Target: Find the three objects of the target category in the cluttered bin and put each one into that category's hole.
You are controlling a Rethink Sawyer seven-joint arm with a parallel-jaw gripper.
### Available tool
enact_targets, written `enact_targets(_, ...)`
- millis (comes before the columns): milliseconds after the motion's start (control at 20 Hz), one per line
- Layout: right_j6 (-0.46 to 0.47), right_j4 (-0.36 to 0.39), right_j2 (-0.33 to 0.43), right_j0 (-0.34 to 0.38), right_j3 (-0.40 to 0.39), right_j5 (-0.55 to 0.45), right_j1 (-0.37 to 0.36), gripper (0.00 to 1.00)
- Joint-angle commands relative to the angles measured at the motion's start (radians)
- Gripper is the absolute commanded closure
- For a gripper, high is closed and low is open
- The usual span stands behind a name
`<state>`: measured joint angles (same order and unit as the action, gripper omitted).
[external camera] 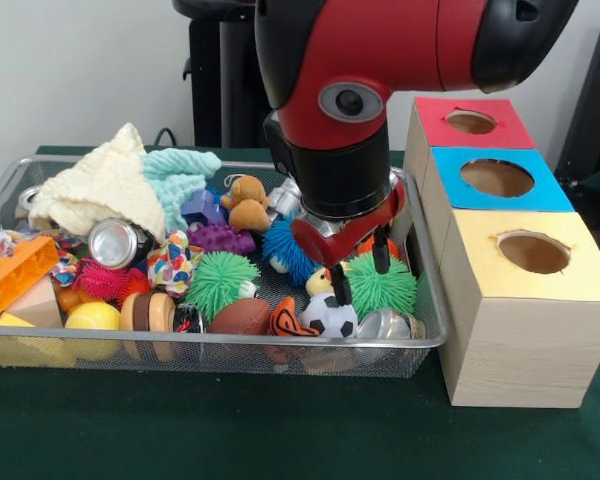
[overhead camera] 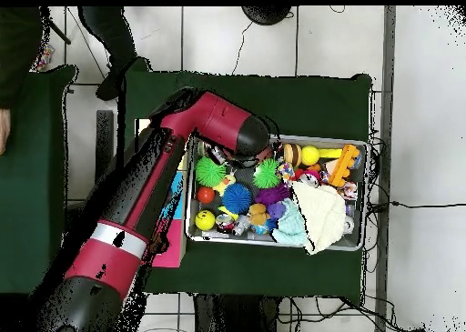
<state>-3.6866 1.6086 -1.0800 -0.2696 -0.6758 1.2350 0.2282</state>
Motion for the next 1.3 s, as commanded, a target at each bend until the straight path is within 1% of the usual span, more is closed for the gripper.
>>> enact_targets(50, -0.269, -0.066, 0.135, 0.024, 0.073, 0.076, 0.043, 0.0)
enact_targets(200, -0.273, -0.061, 0.133, 0.028, 0.086, 0.086, 0.057, 0.0)
enact_targets(750, -0.257, -0.067, 0.137, 0.023, 0.083, 0.088, 0.076, 0.0)
enact_targets(850, -0.265, -0.06, 0.136, 0.023, 0.087, 0.109, 0.081, 0.0)
enact_targets(1300, -0.338, -0.014, 0.098, 0.014, 0.106, 0.265, 0.1, 0.0)
